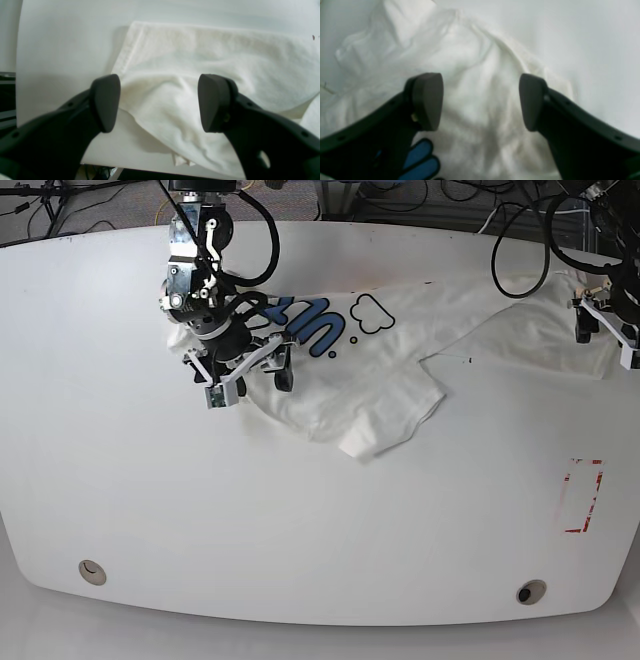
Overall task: Fold the T-shirt properly
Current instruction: 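Move the right gripper down over the shirt's printed letters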
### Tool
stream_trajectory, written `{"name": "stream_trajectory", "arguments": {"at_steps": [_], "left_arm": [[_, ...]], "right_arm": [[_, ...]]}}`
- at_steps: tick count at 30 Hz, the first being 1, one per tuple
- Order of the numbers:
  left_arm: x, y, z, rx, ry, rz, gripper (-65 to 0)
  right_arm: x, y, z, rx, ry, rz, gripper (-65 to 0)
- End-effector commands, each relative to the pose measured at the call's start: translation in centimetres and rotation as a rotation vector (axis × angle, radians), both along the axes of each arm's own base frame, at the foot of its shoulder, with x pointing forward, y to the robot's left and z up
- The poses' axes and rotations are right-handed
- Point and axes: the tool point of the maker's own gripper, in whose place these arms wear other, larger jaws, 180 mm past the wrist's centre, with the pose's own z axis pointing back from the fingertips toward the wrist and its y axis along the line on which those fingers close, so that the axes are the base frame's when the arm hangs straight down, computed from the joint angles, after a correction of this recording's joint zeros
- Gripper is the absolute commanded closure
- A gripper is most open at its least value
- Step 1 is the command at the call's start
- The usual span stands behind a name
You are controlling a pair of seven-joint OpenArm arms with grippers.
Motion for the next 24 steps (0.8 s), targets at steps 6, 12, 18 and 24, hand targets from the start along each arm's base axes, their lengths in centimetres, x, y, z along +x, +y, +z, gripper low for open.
{"name": "stream_trajectory", "arguments": {"at_steps": [6, 12, 18, 24], "left_arm": [[0.6, 0.3, 1.1, 0.019, -0.032, -0.013, -45.1], [0.5, 0.4, 1.1, 0.026, -0.027, -0.011, -44.8], [0.6, 0.5, 1.3, 0.027, -0.031, -0.009, -44.8], [0.5, 0.5, 1.3, 0.029, -0.027, -0.007, -44.6]], "right_arm": [[0.5, -1.3, 1.3, 0.016, -0.029, -0.038, -45.3], [1.8, -2.7, 2.4, 0.017, -0.079, -0.09, -42.3], [3.8, -0.1, 3.6, 0.028, -0.13, -0.025, -38.2], [5.3, 3.0, 4.2, 0.043, -0.168, 0.05, -42.0]]}}
